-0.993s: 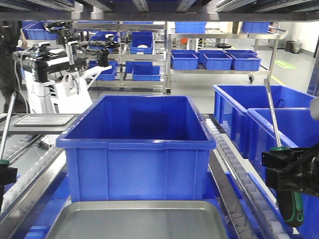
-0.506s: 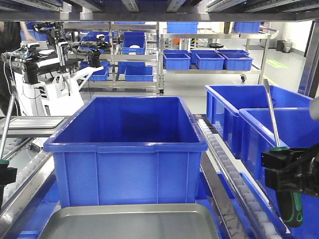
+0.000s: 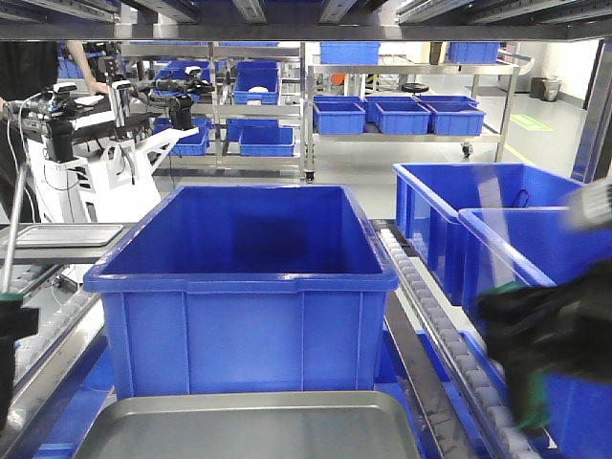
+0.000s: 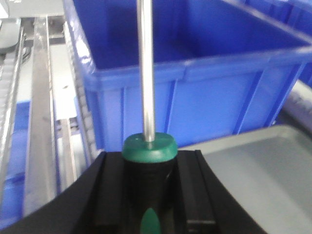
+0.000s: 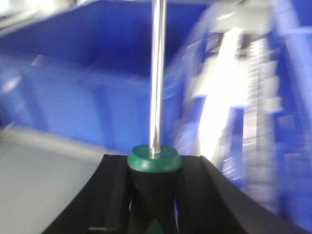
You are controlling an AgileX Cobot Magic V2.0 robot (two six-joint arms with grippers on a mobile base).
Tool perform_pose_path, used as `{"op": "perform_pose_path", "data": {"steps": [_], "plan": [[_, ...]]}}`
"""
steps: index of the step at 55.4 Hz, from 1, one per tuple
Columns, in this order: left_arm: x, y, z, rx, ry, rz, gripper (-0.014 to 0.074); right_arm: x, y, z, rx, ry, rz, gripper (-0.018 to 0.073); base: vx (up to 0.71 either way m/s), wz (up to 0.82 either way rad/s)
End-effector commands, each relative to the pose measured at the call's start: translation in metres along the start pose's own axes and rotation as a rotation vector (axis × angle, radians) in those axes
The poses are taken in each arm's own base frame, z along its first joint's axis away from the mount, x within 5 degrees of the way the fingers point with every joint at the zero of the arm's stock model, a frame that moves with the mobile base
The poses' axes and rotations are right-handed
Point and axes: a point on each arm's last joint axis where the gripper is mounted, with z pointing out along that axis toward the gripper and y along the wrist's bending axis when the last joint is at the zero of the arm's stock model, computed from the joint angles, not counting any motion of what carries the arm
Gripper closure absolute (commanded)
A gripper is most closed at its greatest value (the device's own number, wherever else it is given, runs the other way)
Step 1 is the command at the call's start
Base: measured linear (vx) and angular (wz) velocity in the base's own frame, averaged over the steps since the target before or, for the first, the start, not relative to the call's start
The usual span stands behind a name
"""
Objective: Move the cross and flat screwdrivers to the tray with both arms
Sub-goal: 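Lower both screwdrivers onto the grey metal tray and open both grippers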
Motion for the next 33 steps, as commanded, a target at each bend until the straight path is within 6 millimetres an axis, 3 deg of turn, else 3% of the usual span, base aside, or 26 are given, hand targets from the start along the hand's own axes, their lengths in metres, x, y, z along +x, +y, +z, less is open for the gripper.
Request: {"op": "perform_pose_path", "data": {"steps": [1,10,18,24,33], "plan": [[-0.011,-0.004,0.009,0.040,-0.045,-0.051,0.0596,-0.012,0.017,0.012,-0.082,-0.078,-0.003,0.0567,0.00,0.00],[0.005,-0.017,0.050,0.156,0.119,-0.102,0.0596,0.003,0.042,0.055,-0.155,0.002,-0.002,0.0566,0.00,0.00],[0.020,-0.026,0.086,0.202,0.231,-0.147,0.0591,0.023,0.049,0.087,-0.170,0.124,0.072,0.0560,0.00,0.00],[0.034,-0.026,0.104,0.215,0.335,-0.157,0.0581,0.033,0.050,0.101,-0.171,0.193,0.116,0.0536,0.00,0.00],[0.047,-0.027,0.111,0.246,0.453,-0.166,0.0533,0.044,0.051,0.107,-0.170,0.277,0.121,0.0435,0.00,0.00]]}}
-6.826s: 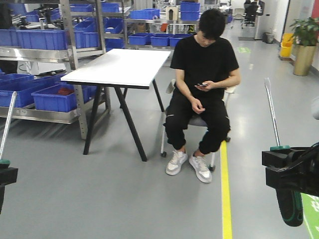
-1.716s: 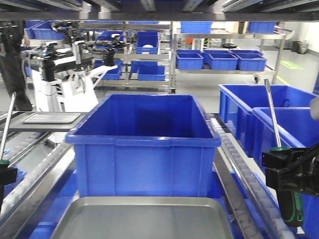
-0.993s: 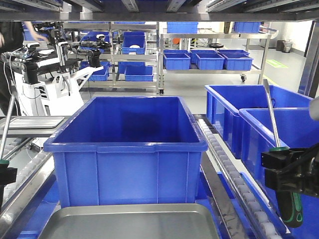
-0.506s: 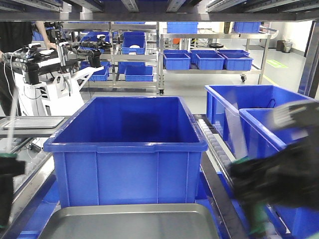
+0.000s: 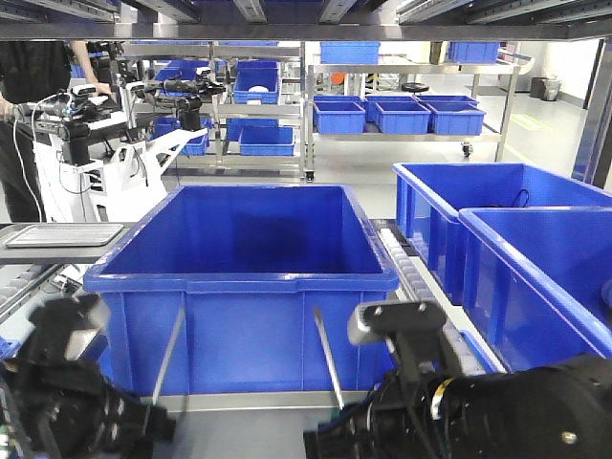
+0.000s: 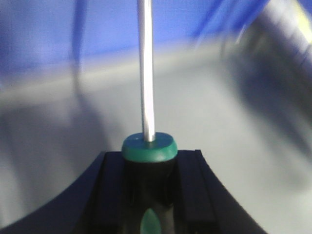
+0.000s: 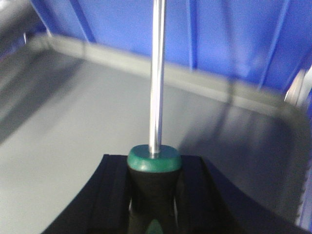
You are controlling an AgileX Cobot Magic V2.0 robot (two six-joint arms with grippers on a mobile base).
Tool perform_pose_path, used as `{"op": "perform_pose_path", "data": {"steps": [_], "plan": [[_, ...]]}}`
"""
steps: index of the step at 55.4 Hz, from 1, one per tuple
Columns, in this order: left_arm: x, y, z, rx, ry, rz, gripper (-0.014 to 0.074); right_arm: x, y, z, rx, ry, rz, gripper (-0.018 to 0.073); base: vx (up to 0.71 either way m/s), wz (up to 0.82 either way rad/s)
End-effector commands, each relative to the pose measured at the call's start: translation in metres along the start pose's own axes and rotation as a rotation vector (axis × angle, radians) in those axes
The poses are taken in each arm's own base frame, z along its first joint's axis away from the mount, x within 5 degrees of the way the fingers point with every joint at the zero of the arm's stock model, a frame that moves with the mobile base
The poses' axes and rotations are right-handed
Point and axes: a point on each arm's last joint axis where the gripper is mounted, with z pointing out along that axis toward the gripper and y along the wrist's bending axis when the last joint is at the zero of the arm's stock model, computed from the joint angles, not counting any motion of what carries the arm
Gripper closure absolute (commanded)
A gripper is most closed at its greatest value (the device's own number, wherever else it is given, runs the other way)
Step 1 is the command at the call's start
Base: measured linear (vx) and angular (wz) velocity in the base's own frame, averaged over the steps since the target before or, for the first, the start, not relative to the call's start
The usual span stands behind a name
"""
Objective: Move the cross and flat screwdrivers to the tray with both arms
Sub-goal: 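Lower both screwdrivers onto the grey metal tray and open both grippers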
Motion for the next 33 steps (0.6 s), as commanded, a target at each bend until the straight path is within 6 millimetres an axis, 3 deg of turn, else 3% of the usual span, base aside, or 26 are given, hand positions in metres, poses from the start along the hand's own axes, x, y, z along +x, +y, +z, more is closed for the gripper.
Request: {"op": "perform_pose_path", "data": {"steps": [1,8,20,26,33], "plan": [[-0.008,-0.010,-0.009,0.043,-0.036,-0.011,0.0526,-0.014,0.005,-0.013,-0.022,-0.083,0.003,0.0416,0.00,0.00],[-0.005,-0.010,-0.008,0.049,-0.003,-0.006,0.0437,-0.011,0.005,-0.013,-0.021,-0.054,0.003,0.0272,0.00,0.00],[-0.004,-0.009,-0.008,0.042,0.010,0.061,0.0199,-0.011,0.005,-0.013,-0.021,-0.051,0.002,0.0031,0.00,0.00],[-0.003,-0.009,-0.008,0.045,0.013,0.078,0.0099,-0.014,0.006,-0.019,-0.027,-0.067,0.000,-0.0017,0.00,0.00],[-0.006,-0.015,-0.019,0.054,-0.016,0.122,0.0054,-0.020,0.010,-0.041,-0.044,-0.145,-0.007,-0.0018,0.00,0.00]]}}
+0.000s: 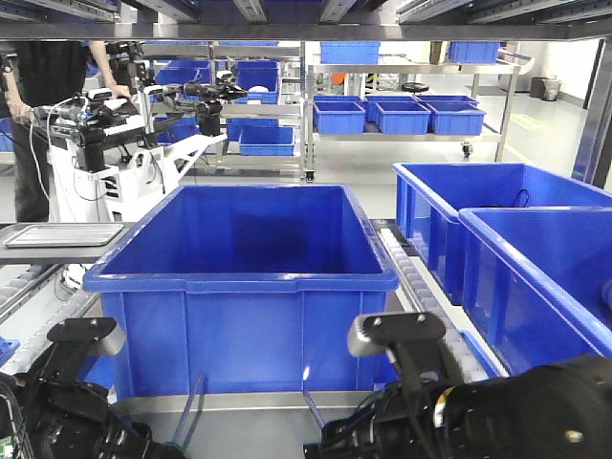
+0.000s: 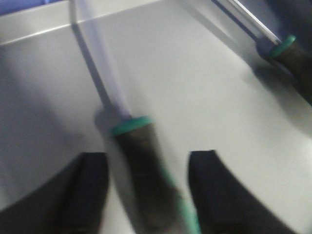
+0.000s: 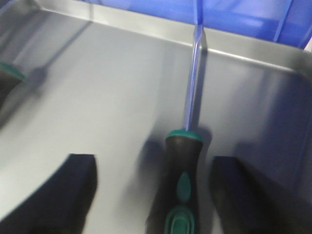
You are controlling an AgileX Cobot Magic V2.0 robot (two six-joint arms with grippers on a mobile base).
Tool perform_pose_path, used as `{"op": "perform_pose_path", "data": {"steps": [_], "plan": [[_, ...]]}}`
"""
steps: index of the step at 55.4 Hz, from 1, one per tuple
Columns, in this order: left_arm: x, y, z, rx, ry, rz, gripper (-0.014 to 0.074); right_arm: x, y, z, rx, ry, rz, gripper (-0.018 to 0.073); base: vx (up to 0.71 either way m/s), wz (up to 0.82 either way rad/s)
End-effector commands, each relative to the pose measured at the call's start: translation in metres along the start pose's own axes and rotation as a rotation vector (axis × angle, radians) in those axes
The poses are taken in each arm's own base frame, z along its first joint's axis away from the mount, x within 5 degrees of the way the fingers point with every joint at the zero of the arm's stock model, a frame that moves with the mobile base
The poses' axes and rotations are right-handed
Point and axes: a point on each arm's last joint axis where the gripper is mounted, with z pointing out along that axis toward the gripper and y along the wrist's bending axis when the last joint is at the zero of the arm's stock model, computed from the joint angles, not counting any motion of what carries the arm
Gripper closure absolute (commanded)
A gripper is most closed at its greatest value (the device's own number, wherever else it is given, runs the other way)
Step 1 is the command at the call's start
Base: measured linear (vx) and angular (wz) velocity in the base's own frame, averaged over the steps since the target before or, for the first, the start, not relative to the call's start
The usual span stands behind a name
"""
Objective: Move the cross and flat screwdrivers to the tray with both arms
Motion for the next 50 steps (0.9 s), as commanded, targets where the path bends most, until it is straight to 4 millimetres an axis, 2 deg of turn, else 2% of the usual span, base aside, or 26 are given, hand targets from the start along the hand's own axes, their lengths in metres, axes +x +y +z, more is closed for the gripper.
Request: {"op": "perform_pose_path", "data": {"steps": [1,8,14,25,35,50], "plan": [[-0.015,-0.016,-0.027,0.021,-0.127,0.052,0.0053,-0.022,0.009,-0.036,-0.036,-0.190,-0.017,-0.0017,0.00,0.00],[-0.026,-0.031,-0.061,0.019,-0.261,0.111,0.0055,-0.028,0.014,-0.069,-0.058,-0.311,-0.038,-0.0008,0.00,0.00],[-0.031,-0.048,-0.100,0.008,-0.418,0.166,0.0055,-0.031,0.016,-0.091,-0.065,-0.405,-0.061,-0.0006,0.00,0.00],[-0.019,-0.068,-0.148,0.005,-0.594,0.220,0.0055,-0.031,0.019,-0.118,-0.084,-0.494,-0.070,-0.0006,0.00,0.00],[-0.008,-0.078,-0.169,0.010,-0.658,0.249,0.0055,-0.030,0.019,-0.119,-0.085,-0.497,-0.070,-0.0006,0.00,0.00],[-0.009,-0.076,-0.168,0.001,-0.662,0.248,0.0056,-0.030,0.019,-0.119,-0.085,-0.497,-0.070,-0.0006,0.00,0.00]]}}
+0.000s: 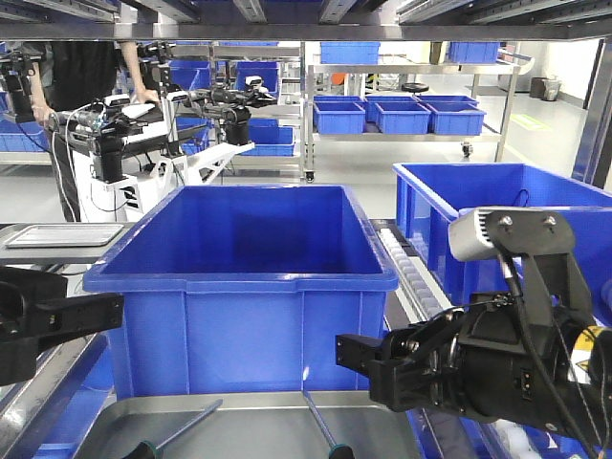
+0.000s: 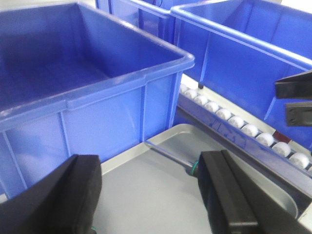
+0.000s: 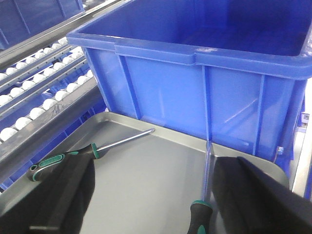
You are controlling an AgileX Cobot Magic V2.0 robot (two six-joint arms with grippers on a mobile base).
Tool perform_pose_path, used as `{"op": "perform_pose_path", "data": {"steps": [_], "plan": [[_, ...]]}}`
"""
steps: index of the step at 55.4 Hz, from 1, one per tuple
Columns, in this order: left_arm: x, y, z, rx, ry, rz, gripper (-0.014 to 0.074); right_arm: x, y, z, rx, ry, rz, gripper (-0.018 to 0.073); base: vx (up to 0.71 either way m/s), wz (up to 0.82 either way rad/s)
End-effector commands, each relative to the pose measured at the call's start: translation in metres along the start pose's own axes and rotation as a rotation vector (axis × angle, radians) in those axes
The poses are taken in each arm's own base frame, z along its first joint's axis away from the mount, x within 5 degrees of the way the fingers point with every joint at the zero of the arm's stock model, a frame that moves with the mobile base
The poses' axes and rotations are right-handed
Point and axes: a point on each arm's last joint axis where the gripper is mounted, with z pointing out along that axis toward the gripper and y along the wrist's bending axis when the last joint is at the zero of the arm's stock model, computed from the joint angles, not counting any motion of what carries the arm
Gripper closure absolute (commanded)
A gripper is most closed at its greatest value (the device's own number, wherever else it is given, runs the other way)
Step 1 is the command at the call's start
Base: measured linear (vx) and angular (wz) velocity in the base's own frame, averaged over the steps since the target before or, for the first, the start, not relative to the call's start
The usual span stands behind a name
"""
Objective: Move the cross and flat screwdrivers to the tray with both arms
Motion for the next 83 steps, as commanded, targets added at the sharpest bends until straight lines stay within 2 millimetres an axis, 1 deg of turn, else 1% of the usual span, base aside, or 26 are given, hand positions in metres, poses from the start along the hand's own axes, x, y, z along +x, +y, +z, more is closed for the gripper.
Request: {"op": "perform_pose_path", "data": {"steps": [1,5,8,14,20,25,26,29,36,47,52,56,83], "plan": [[-0.015,-0.004,-0.010,-0.013,-0.111,-0.001,0.0057,-0.019,0.004,-0.012,-0.013,-0.131,-0.017,-0.0006,0.00,0.00],[-0.013,0.000,-0.016,-0.083,-0.121,0.058,0.0083,-0.019,0.004,-0.012,-0.013,-0.130,-0.017,-0.0006,0.00,0.00],[-0.007,0.003,-0.021,-0.139,-0.144,0.048,0.0113,-0.019,0.004,-0.012,-0.013,-0.129,-0.017,-0.0006,0.00,0.01],[0.024,0.011,-0.035,-0.264,-0.250,0.009,0.0216,-0.019,0.004,-0.012,-0.013,-0.129,-0.017,-0.0006,0.00,0.00],[0.072,0.020,-0.044,-0.367,-0.378,0.059,0.0362,-0.019,0.004,-0.012,-0.013,-0.129,-0.017,-0.0006,0.00,0.00],[0.107,0.023,-0.047,-0.405,-0.449,0.097,0.0479,-0.019,0.004,-0.012,-0.013,-0.129,-0.017,-0.0006,0.00,0.00],[0.118,0.025,-0.047,-0.419,-0.458,0.099,0.0519,-0.019,0.004,-0.012,-0.013,-0.129,-0.017,-0.0006,0.00,0.00],[0.142,0.029,-0.049,-0.444,-0.490,0.061,0.0605,-0.019,0.004,-0.012,-0.013,-0.128,-0.017,-0.0006,0.00,0.00],[0.187,0.034,-0.054,-0.516,-0.506,0.000,0.0605,-0.019,0.004,-0.012,-0.013,-0.128,-0.017,-0.0006,0.00,0.00],[0.239,0.034,-0.054,-0.544,-0.563,0.010,0.0603,-0.019,0.004,-0.012,-0.013,-0.128,-0.017,-0.0006,0.00,0.00],[0.245,0.030,-0.059,-0.540,-0.557,0.010,0.0603,-0.019,0.004,-0.012,-0.013,-0.128,-0.017,-0.0006,0.00,0.00],[0.245,0.032,-0.057,-0.545,-0.537,0.004,0.0603,-0.019,0.004,-0.012,-0.013,-0.124,-0.016,-0.0006,0.00,0.00],[0.245,0.032,-0.057,-0.545,-0.538,0.004,0.0602,-0.019,0.004,-0.012,-0.013,-0.124,-0.016,-0.0006,0.00,0.00]]}}
